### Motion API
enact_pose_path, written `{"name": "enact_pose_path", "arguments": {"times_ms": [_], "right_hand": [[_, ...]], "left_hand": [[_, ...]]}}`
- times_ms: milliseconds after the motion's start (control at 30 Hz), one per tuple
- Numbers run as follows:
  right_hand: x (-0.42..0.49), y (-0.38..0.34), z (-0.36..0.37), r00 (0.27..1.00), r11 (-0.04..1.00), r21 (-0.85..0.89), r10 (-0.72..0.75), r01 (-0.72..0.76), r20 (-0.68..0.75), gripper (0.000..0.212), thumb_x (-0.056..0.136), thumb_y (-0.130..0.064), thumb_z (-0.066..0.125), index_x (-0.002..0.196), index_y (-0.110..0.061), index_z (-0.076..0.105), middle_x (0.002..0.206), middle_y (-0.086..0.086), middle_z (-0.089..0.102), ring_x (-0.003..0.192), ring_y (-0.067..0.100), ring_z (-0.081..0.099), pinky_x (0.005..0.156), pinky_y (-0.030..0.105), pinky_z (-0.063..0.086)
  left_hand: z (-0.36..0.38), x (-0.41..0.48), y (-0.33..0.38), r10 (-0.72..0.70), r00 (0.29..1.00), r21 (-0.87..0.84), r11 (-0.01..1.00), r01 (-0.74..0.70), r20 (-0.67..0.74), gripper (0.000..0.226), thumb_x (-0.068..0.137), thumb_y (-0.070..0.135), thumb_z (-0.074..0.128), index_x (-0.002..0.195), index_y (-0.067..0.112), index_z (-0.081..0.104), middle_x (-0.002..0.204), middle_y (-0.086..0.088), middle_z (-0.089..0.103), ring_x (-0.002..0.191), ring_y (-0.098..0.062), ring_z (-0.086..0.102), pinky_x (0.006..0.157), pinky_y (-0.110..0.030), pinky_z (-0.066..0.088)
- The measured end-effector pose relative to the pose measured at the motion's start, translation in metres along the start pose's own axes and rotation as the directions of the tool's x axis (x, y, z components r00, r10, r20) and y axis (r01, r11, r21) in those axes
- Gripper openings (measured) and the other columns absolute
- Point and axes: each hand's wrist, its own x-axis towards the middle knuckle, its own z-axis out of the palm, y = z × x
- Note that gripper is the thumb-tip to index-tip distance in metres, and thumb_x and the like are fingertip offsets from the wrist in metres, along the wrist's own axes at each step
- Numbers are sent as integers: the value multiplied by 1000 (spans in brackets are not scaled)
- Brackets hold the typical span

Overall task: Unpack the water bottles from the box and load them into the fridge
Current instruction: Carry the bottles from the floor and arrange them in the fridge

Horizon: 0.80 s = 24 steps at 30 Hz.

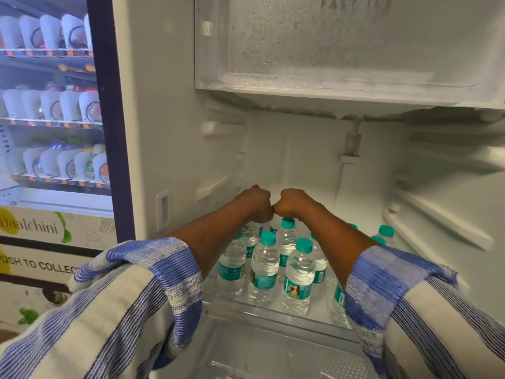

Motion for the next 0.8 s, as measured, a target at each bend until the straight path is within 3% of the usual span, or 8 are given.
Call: {"name": "enact_pose_path", "arguments": {"times_ms": [167,367,500,633,800], "right_hand": [[-33,-14,-17,981,996,15,-83,87,-176,40,92,-25,61,131,-17,57,126,7,62,104,25,62,83,32,51],[-95,-26,-22,939,965,111,-197,236,-284,33,90,-35,63,122,-25,61,116,2,67,98,23,63,85,37,54],[-133,-37,-19,898,929,140,-280,342,-338,18,89,-38,64,105,-28,63,103,-5,69,92,17,64,84,38,55],[-171,-50,-17,870,866,204,-386,456,-307,9,88,-36,67,90,-30,61,86,-14,66,78,6,63,75,34,57],[-211,-74,-1,816,744,339,-552,576,-174,11,86,-32,67,79,-29,60,73,-8,64,67,10,62,62,28,54]], "left_hand": [[-25,-27,2,42,993,6,999,-42,-111,41,89,17,56,130,11,54,126,-13,49,110,-30,56,90,-36,50],[-54,-84,-13,115,972,-8,993,-119,-205,43,89,17,61,132,17,56,125,-10,53,108,-29,59,88,-37,52],[-68,-132,-28,145,968,-35,987,-155,-207,42,86,12,62,127,19,58,116,-5,55,103,-26,59,82,-35,51],[-76,-184,-51,198,953,-69,973,-219,-229,30,89,15,61,118,23,61,110,2,61,97,-19,62,83,-34,54],[-82,-252,-90,224,954,-86,966,-244,-198,14,90,34,56,103,32,62,93,13,61,80,-5,60,72,-24,52]]}}
